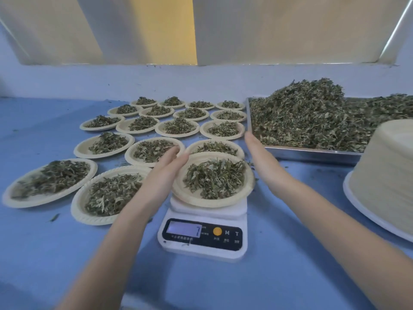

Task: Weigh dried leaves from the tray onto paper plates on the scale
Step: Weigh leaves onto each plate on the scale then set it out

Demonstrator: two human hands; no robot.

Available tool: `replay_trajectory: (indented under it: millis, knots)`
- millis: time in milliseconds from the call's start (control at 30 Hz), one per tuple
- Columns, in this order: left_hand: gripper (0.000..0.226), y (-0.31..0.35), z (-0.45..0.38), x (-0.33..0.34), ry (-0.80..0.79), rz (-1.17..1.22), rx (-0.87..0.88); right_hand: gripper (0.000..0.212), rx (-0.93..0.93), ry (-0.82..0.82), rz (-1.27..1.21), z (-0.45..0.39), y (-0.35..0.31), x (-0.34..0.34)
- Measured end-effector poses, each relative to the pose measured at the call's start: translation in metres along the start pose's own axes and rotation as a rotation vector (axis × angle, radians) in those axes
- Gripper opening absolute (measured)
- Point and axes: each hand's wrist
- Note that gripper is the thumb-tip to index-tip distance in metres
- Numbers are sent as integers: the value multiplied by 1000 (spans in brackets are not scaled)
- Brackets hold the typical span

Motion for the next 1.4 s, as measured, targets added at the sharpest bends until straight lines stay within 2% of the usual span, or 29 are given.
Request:
replay_trajectory:
  millis: [167, 333, 467, 567, 700, 900, 1000, 1167, 1400]
  knots:
    - [64, 8, 7, 10, 49, -39, -119, 66, 197, -34, -138, 24, 2, 14]
    - [67, 23, 0, 13, 75, 9, -148, 65, 212, 47, -194, 24, -15, 27]
    - [56, 40, -17, -6, 197, 50, -115, 60, 171, 46, -239, 12, -44, 33]
    - [49, 47, -28, -35, 342, -4, -101, 62, 175, -9, -257, -1, -70, 50]
    - [50, 46, -41, -87, 516, -49, -116, 62, 162, -73, -241, -26, -109, 93]
    - [47, 27, -67, -178, 757, -140, -99, 32, 174, -155, -63, -72, -165, 172]
    - [45, 11, -79, -228, 839, -188, -113, 28, 182, -224, 49, -97, -192, 215]
    - [47, -19, -101, -292, 855, -209, -196, 16, 165, -324, 125, -144, -219, 285]
    - [37, -71, -136, -347, 743, -84, -297, 13, 143, -433, 296, -223, -223, 364]
Point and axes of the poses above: each hand's wrist, its own z-axis away from the middle knuckle, its own x-axis out of the palm, y = z × x, and after that the axes turned 13 degrees about x, right-handed
